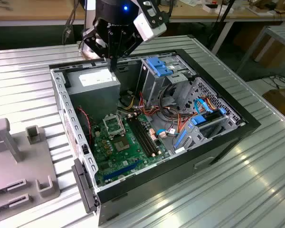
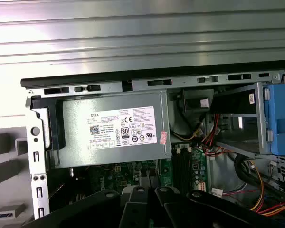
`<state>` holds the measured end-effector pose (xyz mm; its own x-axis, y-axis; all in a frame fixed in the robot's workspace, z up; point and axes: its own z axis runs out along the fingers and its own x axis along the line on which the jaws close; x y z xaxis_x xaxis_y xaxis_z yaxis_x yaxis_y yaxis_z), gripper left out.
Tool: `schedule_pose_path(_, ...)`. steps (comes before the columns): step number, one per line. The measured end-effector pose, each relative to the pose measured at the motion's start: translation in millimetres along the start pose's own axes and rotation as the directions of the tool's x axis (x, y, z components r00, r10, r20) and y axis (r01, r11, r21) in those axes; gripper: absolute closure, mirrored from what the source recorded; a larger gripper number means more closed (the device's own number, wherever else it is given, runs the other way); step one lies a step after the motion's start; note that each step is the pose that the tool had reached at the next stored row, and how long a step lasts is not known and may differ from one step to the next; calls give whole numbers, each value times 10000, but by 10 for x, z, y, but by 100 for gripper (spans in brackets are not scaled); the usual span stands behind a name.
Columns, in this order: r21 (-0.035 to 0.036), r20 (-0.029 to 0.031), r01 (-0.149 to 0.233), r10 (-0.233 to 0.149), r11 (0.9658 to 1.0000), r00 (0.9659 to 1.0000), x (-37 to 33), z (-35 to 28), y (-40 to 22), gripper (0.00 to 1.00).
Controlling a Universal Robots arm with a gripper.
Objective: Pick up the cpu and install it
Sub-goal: 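Reach for the cpu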
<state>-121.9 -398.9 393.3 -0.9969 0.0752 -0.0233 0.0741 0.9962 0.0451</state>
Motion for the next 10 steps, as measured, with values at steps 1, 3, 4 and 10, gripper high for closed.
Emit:
schedule_pose_path(1, 0, 0, -1, 1, 10000, 10000, 0, 0, 0, 89)
schedule_pose_path(3, 0, 0, 0, 0, 10000, 10000, 0, 0, 0, 89)
schedule_pose_path(4, 0, 0, 0, 0, 10000, 10000, 0, 0, 0, 89)
schedule_pose_path(10, 0, 0, -1, 1, 10000, 10000, 21, -1, -2, 89)
